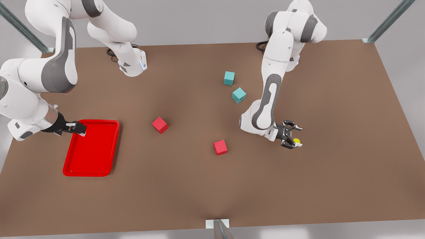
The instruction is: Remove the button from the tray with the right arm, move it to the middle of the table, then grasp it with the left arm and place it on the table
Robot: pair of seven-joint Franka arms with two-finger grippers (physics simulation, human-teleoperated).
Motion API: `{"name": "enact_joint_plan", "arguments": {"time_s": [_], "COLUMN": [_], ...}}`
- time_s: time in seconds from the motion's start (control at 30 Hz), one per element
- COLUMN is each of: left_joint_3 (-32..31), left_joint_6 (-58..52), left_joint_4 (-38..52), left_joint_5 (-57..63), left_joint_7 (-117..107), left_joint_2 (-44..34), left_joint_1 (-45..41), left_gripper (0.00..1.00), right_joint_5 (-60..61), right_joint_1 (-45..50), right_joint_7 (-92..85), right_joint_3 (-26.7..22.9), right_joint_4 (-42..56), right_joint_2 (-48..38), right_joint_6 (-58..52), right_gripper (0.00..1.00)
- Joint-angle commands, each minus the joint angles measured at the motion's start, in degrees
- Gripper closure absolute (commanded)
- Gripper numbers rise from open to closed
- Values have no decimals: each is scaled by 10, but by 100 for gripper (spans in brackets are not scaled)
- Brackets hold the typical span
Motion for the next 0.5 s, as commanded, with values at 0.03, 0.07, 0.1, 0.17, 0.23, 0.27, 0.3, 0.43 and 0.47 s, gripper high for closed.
{"name": "enact_joint_plan", "arguments": {"time_s": [0.03,0.07,0.1,0.17,0.23,0.27,0.3,0.43,0.47], "left_joint_3": [62,161,214,249,-92,-132,-228,-229,-229], "left_joint_6": [-36,-215,-325,-358,-243,-173,-142,-129,-131], "left_joint_4": [203,278,350,383,265,179,138,113,112], "left_joint_5": [-641,-834,-855,-783,-579,-576,-553,-556,-556], "left_joint_7": [1225,1412,1450,1491,1486,1486,1489,1543,1540], "left_joint_2": [-20,-26,-29,-140,-319,-370,-386,-386,-386], "left_joint_1": [13,11,12,17,236,274,360,358,358], "left_gripper": [0,0,0,0,0,0,0,0,0], "right_joint_5": [0,-2,-2,1,1,4,4,2,3], "right_joint_1": [-1,1,0,8,8,4,3,6,3], "right_joint_7": [-1,-1,-1,0,0,-1,-1,0,-1], "right_joint_3": [0,0,0,1,2,3,3,3,3], "right_joint_4": [0,1,0,0,0,0,0,0,0], "right_joint_2": [-1,-1,-1,-1,-1,-1,-1,-1,-1], "right_joint_6": [0,0,0,0,0,0,0,0,0], "right_gripper": [0,0,0,0,0,0,0,0,0]}}
